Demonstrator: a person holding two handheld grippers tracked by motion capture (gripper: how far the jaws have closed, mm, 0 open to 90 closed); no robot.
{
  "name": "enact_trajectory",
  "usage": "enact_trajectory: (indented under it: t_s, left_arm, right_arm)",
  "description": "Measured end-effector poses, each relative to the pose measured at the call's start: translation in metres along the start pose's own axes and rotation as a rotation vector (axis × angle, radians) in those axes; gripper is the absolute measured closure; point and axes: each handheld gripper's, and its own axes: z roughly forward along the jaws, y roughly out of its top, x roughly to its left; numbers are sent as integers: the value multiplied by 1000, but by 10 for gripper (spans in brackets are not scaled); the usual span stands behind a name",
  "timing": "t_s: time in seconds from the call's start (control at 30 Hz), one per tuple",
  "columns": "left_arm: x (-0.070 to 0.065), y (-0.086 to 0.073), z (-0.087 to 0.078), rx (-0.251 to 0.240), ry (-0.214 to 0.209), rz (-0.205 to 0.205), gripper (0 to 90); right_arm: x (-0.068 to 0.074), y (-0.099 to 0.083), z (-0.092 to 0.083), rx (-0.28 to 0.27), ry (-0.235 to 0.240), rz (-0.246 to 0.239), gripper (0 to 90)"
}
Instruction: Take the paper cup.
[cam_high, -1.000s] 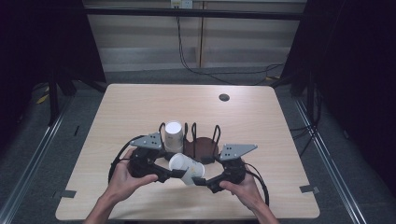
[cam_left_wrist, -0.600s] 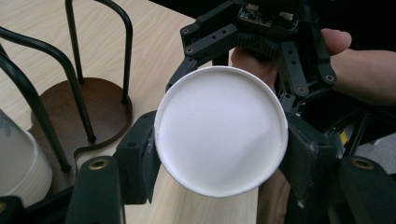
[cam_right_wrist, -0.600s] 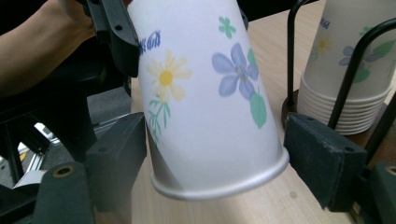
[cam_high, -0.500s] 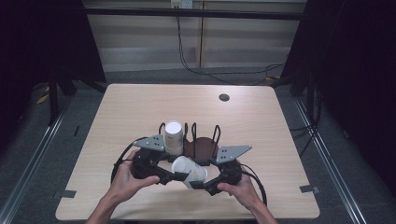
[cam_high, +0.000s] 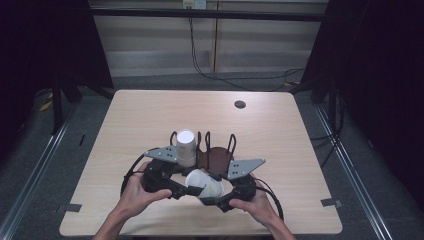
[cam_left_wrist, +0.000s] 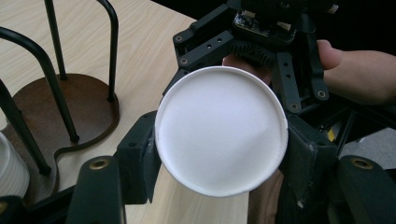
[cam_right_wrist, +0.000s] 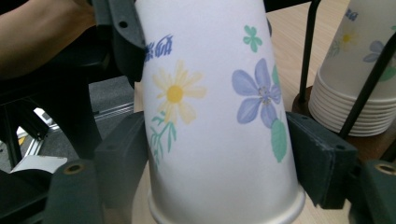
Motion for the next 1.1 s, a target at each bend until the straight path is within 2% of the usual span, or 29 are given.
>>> enact_trajectory:
  t_s: [0.13,0.23,0.37,0.47,0.57,0.67,0.9,1.03,1.07,1.1]
  left_arm:
    - [-1,-1,1,5,2,9,368]
    - [1,-2,1,-1,-8,2,360]
    - [1,-4,2,-12,2,-3,351]
    - [1,-4,2,-12,11,1,328]
    - [1,-6,4,-2,8,5,252]
    - [1,-6,2,0,7,4,239]
    - [2,-7,-6,-14,44,22,203]
    - [2,-7,-10,-9,68,28,203]
    - [1,-8,-12,2,83,51,211]
    - [1,-8,-13,8,87,54,215]
  right_arm:
    - [1,0,0,17,-1,-13,294]
    - [1,0,-1,19,0,-13,303]
    - [2,2,-3,30,-9,-12,316]
    - [1,2,-4,23,-12,-13,317]
    - [1,2,-5,22,-8,-6,317]
    - [1,2,-6,23,-14,-6,317]
    - [-2,2,-10,28,-24,8,318]
    - [-3,1,-10,70,-42,6,317]
    - [-4,1,-11,74,-41,11,317]
    - [-4,1,-11,79,-43,14,318]
